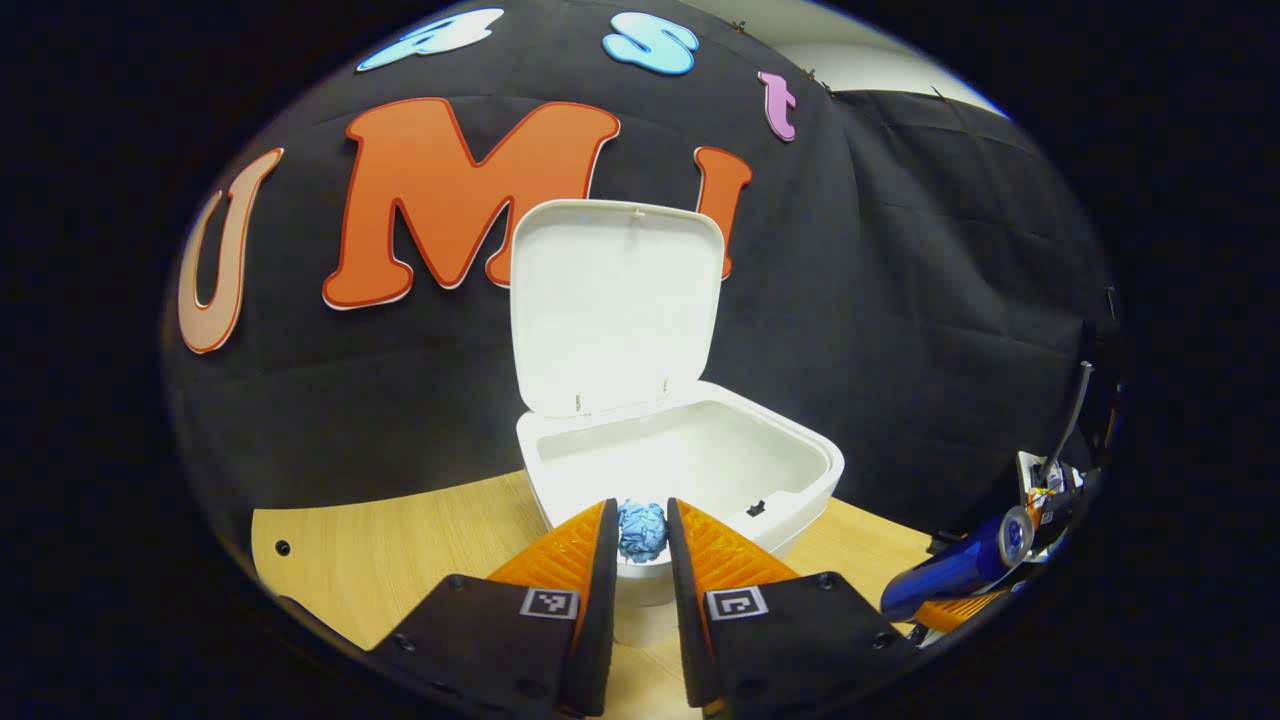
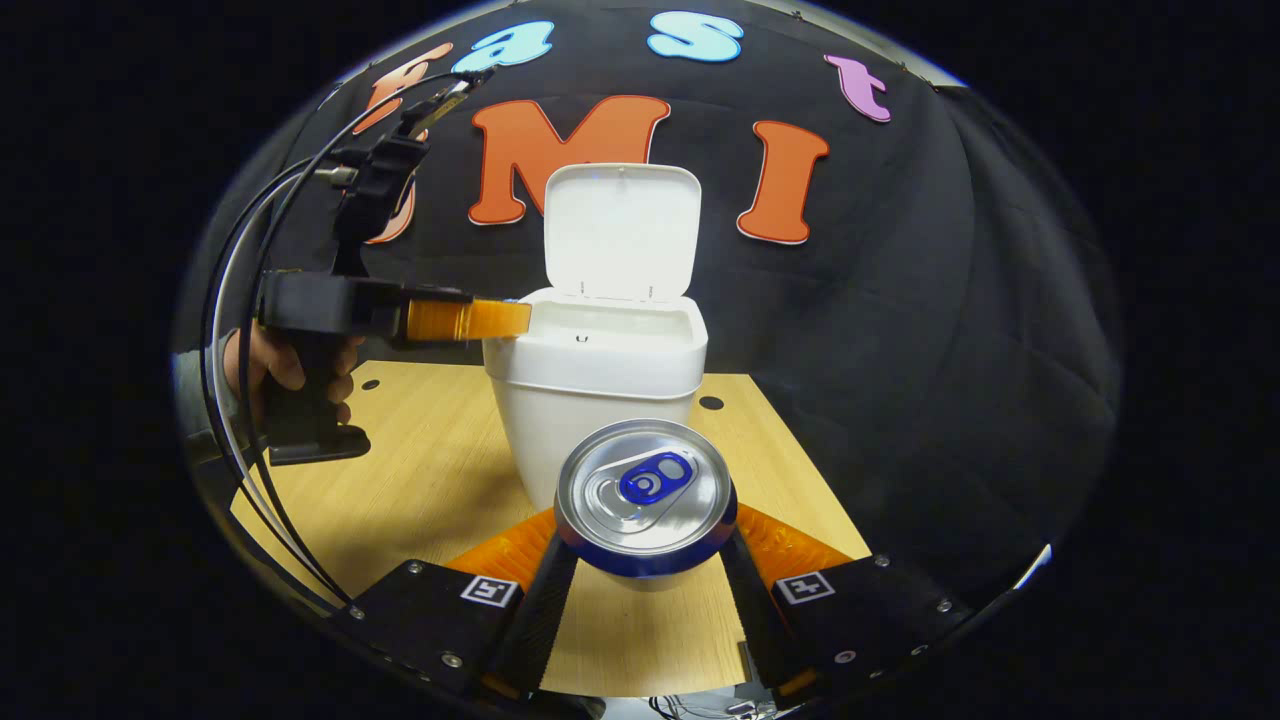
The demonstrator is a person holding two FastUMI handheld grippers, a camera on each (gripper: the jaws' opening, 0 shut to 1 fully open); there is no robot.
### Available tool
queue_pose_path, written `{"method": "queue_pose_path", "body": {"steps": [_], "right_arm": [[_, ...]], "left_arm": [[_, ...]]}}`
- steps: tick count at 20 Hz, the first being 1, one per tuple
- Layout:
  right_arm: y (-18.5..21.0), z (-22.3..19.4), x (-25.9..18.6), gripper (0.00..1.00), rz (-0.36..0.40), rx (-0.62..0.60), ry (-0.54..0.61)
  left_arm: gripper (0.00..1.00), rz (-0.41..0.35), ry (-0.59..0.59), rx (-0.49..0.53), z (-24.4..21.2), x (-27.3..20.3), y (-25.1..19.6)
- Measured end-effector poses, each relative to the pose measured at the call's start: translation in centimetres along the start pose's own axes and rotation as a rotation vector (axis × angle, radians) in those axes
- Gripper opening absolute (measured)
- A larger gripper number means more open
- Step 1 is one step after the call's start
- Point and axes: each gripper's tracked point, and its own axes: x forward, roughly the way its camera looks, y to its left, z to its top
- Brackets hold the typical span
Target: Press the lid of the desktop garbage bin to open it, pick up the crumpled paper on the desktop and throw it into the bin, then pick up the pop can on the desktop and drop it into the bin, and finally close the garbage bin lid.
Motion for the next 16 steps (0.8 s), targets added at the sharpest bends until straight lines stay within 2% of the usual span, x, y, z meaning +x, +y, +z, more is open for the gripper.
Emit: {"method": "queue_pose_path", "body": {"steps": [1,2,3,4,5,8,9,16], "right_arm": [[-0.2,0.7,0.0,0.79,-0.003,0.001,-0.007],[-0.5,1.5,0.0,0.79,-0.006,0.001,-0.018],[-0.8,2.2,-0.1,0.74,-0.006,0.0,-0.029],[-1.2,3.0,0.0,0.79,-0.011,-0.006,-0.038],[-1.6,3.6,0.2,0.79,-0.015,-0.013,-0.047],[-2.5,5.8,1.0,0.79,-0.016,-0.047,-0.076],[-2.9,6.4,1.3,0.79,-0.016,-0.061,-0.086],[-3.6,11.3,2.7,0.79,0.009,-0.118,-0.147]], "left_arm": [[0.35,-0.005,-0.001,0.005,0.2,-0.1,-0.1],[0.44,-0.011,0.001,0.009,0.2,-0.2,-0.2],[0.57,-0.014,-0.001,0.01,0.2,-0.3,-0.3],[0.6,-0.016,-0.004,0.012,0.3,-0.5,-0.3],[0.7,-0.013,-0.005,0.013,0.2,-0.6,-0.2],[0.78,0.007,-0.014,0.023,0.1,-1.3,0.5],[0.84,0.014,-0.011,0.028,-0.3,-1.8,0.7],[0.97,0.089,-0.036,0.044,-1.5,-5.1,2.6]]}}
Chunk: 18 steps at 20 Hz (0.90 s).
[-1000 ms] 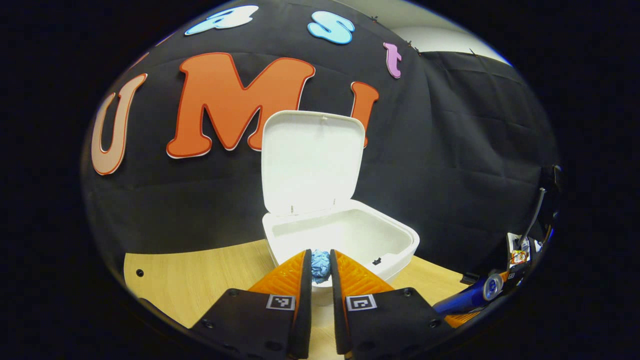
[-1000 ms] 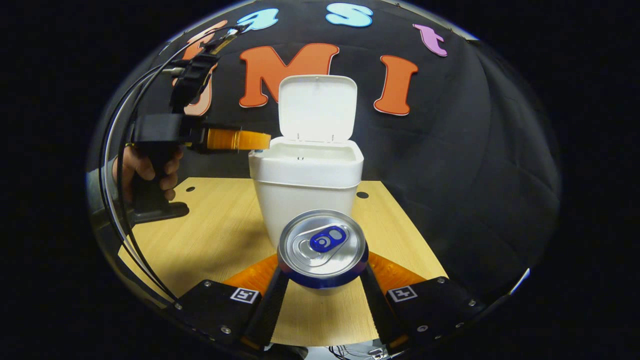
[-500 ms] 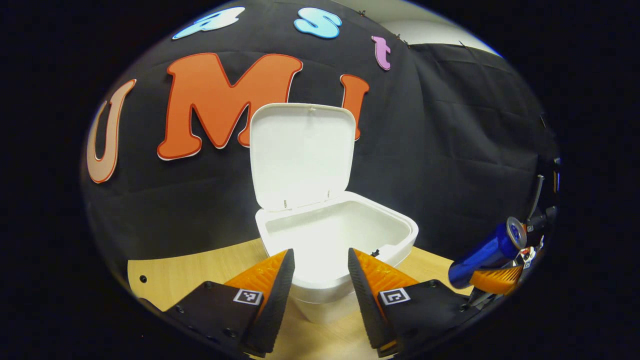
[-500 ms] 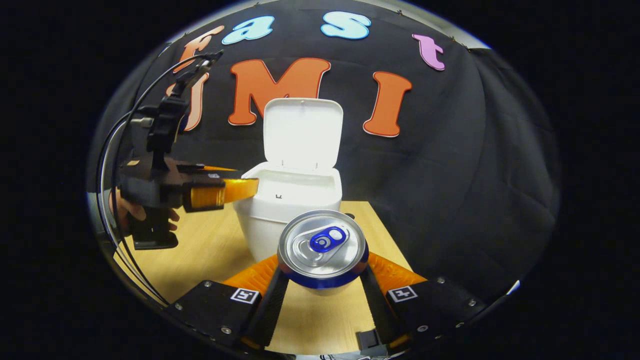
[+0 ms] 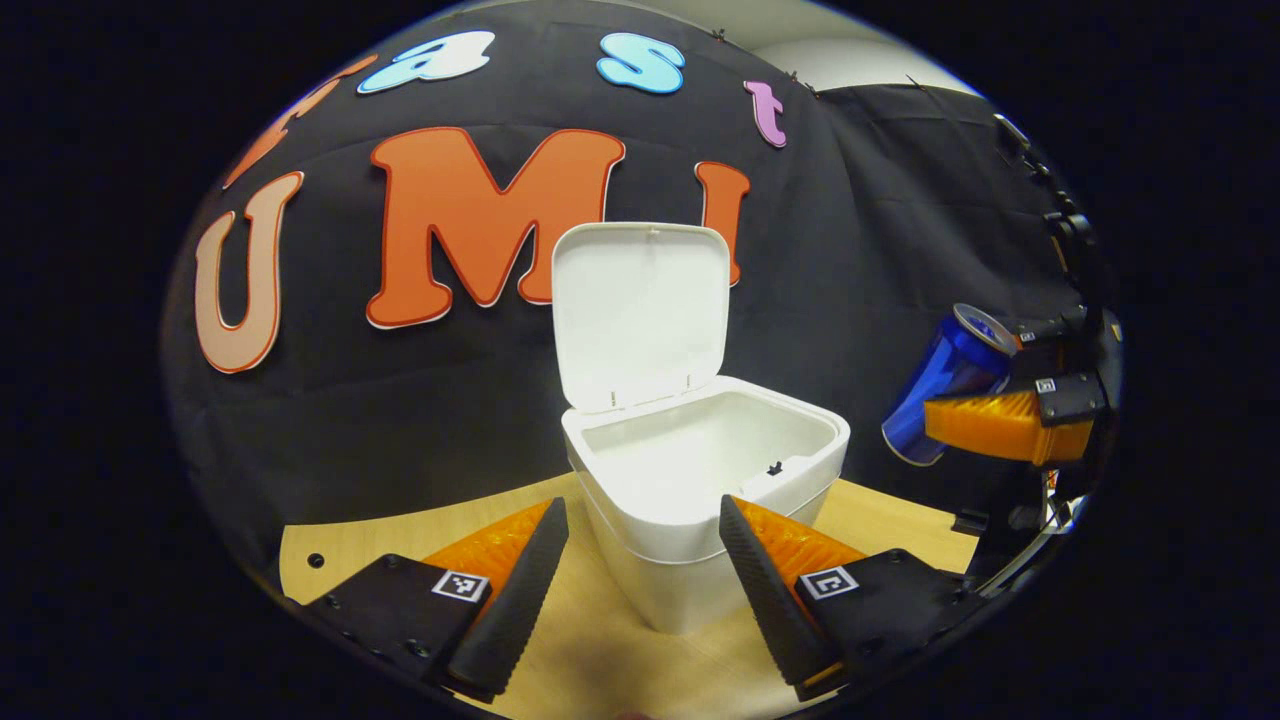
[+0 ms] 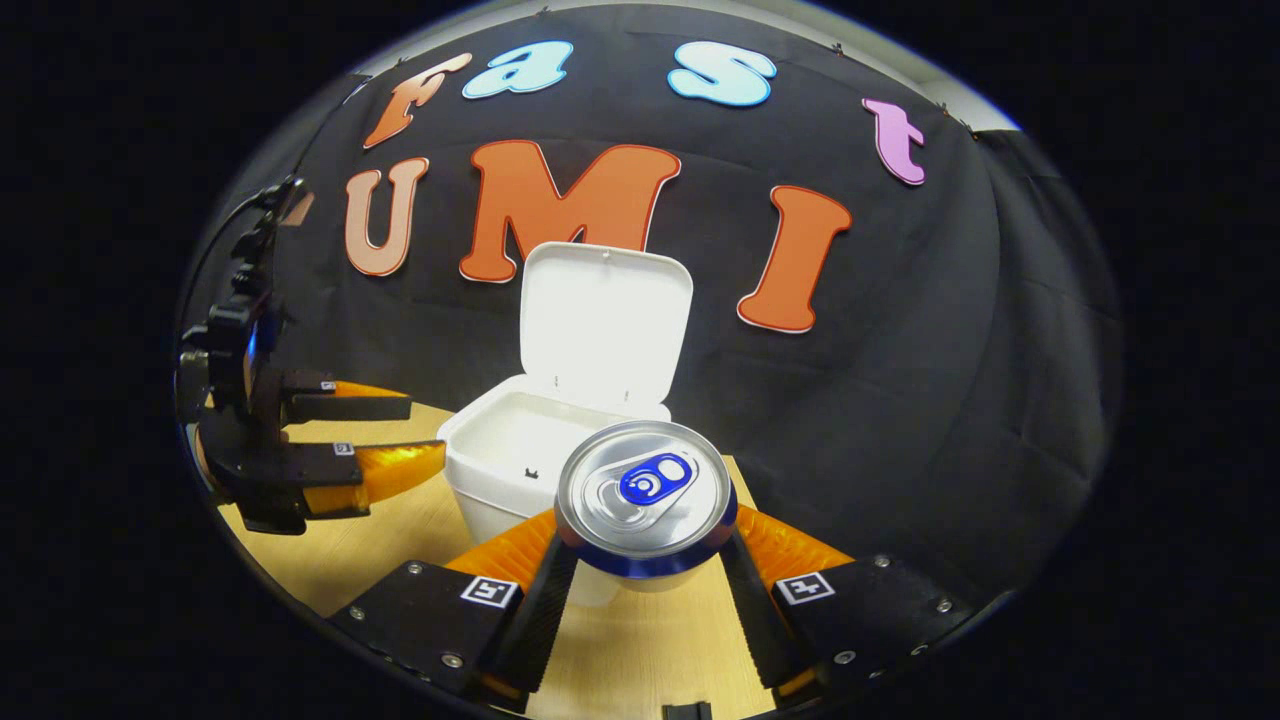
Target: Press the lid of the desktop garbage bin to open it, pick up the crumpled paper on the desktop and throw it into the bin, then pick up the pop can on the desktop and drop it into the bin, and finally close the garbage bin lid.
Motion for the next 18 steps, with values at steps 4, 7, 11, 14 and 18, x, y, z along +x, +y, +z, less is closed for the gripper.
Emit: {"method": "queue_pose_path", "body": {"steps": [4,7,11,14,18], "right_arm": [[-0.2,2.2,1.2,0.79,0.035,-0.005,-0.029],[0.2,3.7,2.7,0.78,0.07,-0.008,-0.051],[1.4,4.6,4.6,0.78,0.126,-0.023,-0.065],[2.6,4.3,6.2,0.78,0.164,-0.058,-0.046],[3.7,3.1,7.9,0.78,0.215,-0.071,-0.017]], "left_arm": [[0.97,0.079,0.031,-0.066,-1.8,-1.8,2.5],[0.97,0.165,0.034,-0.098,-2.5,-3.1,5.1],[0.97,0.267,0.04,-0.128,-3.5,-5.4,7.8],[0.97,0.34,0.049,-0.151,-4.1,-7.1,9.4],[0.97,0.435,0.068,-0.184,-5.1,-9.3,10.9]]}}
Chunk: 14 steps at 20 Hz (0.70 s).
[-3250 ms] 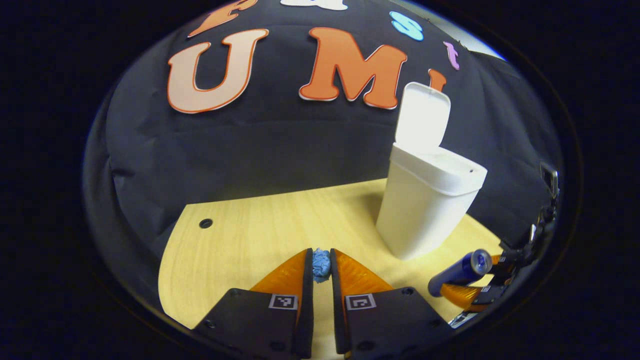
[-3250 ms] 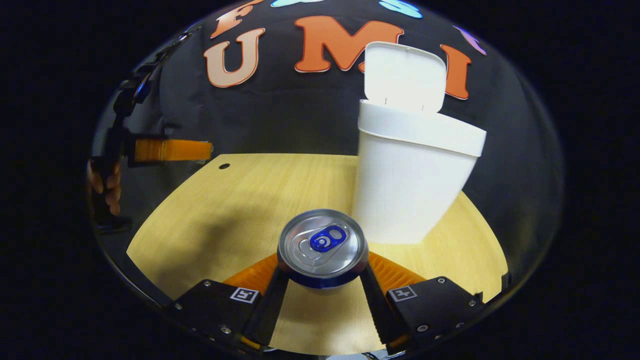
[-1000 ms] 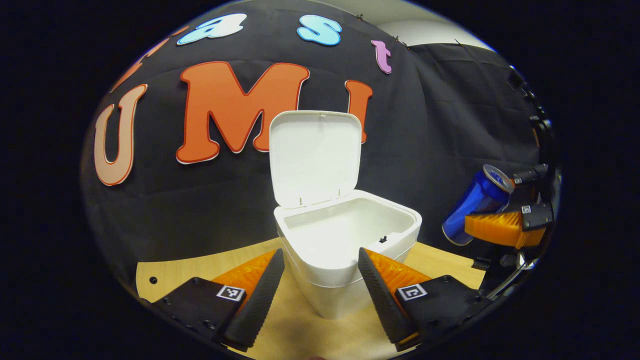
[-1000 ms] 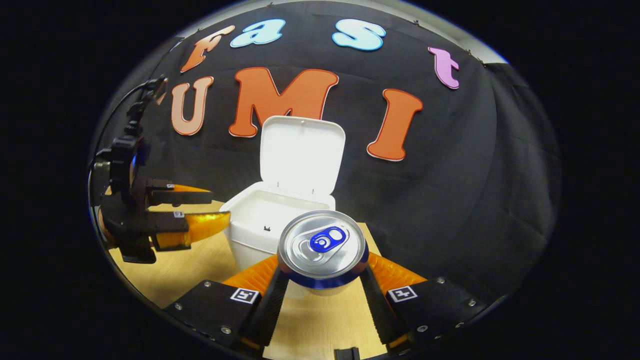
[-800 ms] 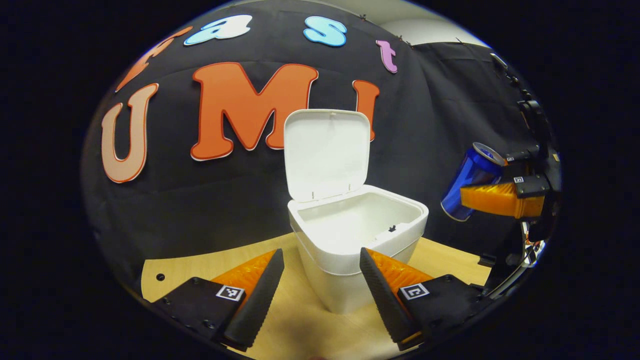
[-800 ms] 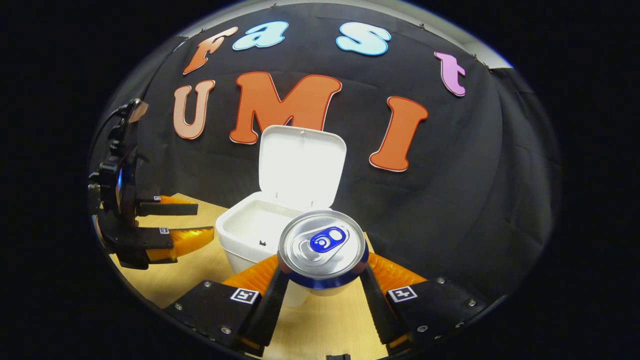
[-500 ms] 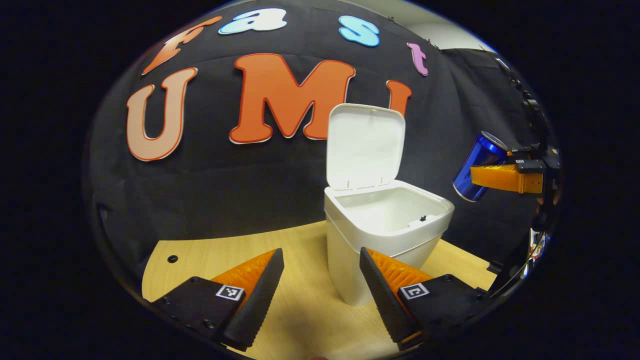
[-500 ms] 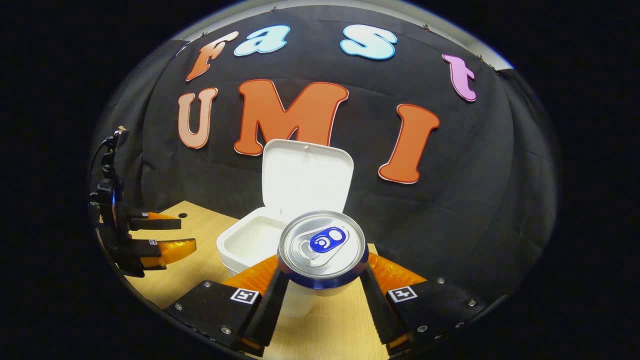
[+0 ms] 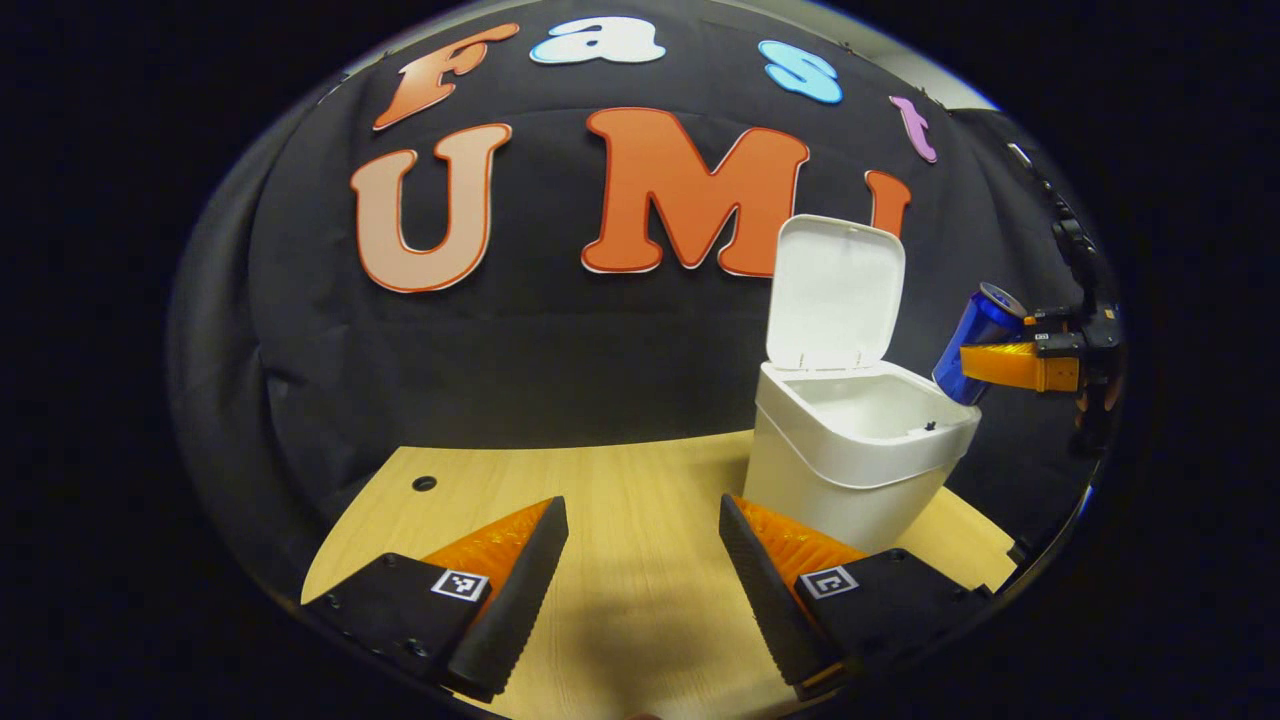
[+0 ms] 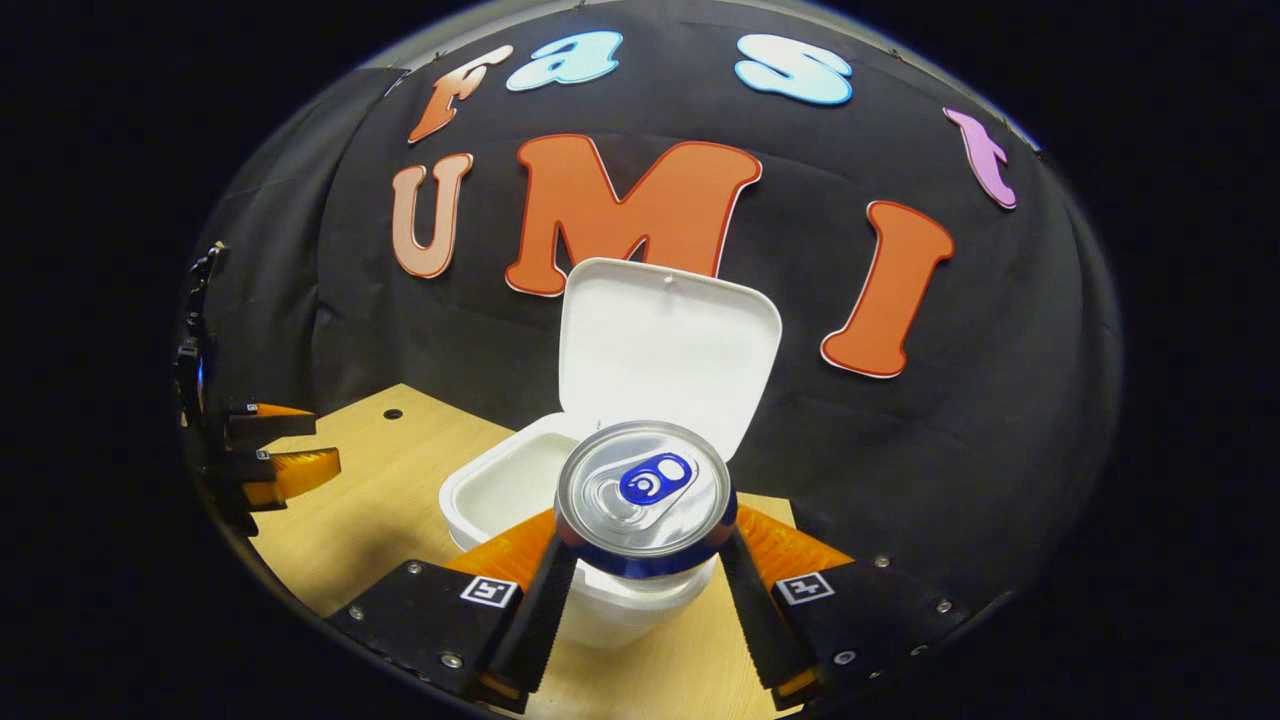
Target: Press the lid of the desktop garbage bin to open it, pick up the crumpled paper on the desktop and throw it into the bin, then pick up the pop can on the desktop and drop it into the bin, and finally close the garbage bin lid.
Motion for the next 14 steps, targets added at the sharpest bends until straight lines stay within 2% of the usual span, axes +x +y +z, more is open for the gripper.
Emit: {"method": "queue_pose_path", "body": {"steps": [3,4,5,7,9,10,11,14], "right_arm": [[0.1,-0.6,1.0,0.79,0.034,0.018,0.034],[0.4,-1.1,1.2,0.78,0.054,0.022,0.054],[0.6,-1.3,1.4,0.78,0.065,0.021,0.061],[0.7,-1.8,1.6,0.79,0.072,0.008,0.077],[0.7,-2.3,1.9,0.79,0.065,-0.005,0.096],[0.6,-2.5,2.0,0.74,0.062,-0.005,0.103],[0.4,-2.8,2.3,0.79,0.059,-0.001,0.113],[-0.1,-3.9,2.5,0.79,0.067,0.005,0.142]], "left_arm": [[0.97,0.059,0.019,-0.026,-1.0,-1.0,1.8],[0.94,0.072,0.023,-0.033,-1.0,-1.3,2.2],[0.98,0.085,0.025,-0.034,-1.2,-1.7,2.5],[0.97,0.105,0.025,-0.024,-1.4,-2.2,2.9],[0.97,0.114,0.031,0.0,-1.8,-2.5,2.7],[0.97,0.115,0.031,0.01,-1.9,-2.5,2.6],[0.97,0.112,0.03,0.016,-1.9,-2.6,2.5],[0.97,0.109,0.041,0.011,-2.5,-2.5,2.0]]}}
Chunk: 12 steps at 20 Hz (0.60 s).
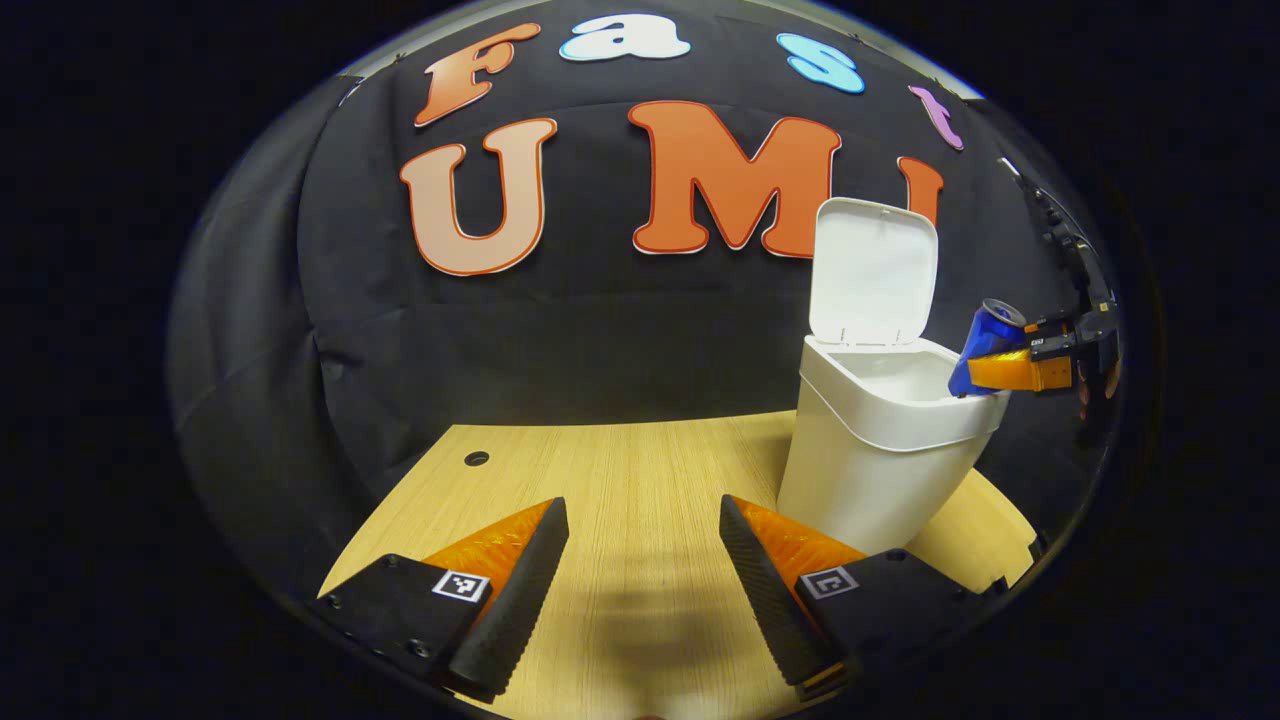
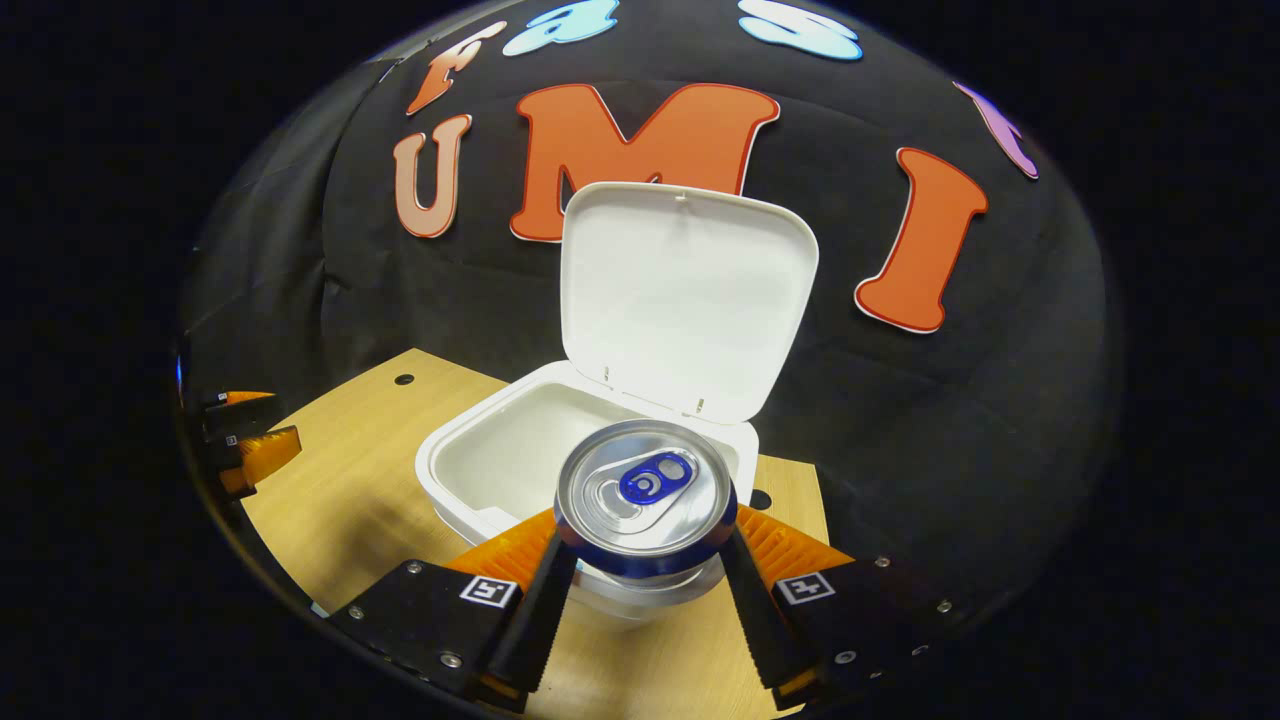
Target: Press the lid of the desktop garbage bin to open it, pick up the crumpled paper on the desktop and throw it into the bin, then pick up the pop can on the desktop and drop it into the bin, and finally close the garbage bin lid.
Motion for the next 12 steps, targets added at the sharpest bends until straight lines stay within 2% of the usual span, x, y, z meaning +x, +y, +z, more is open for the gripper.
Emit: {"method": "queue_pose_path", "body": {"steps": [7,12], "right_arm": [[-0.4,-0.7,0.8,0.82,0.017,0.014,0.008],[-0.7,2.0,1.3,0.82,0.019,-0.003,-0.04]], "left_arm": [[0.97,0.023,0.045,-0.032,-1.4,1.0,0.7],[0.97,0.019,0.039,-0.012,-0.9,1.8,0.6]]}}
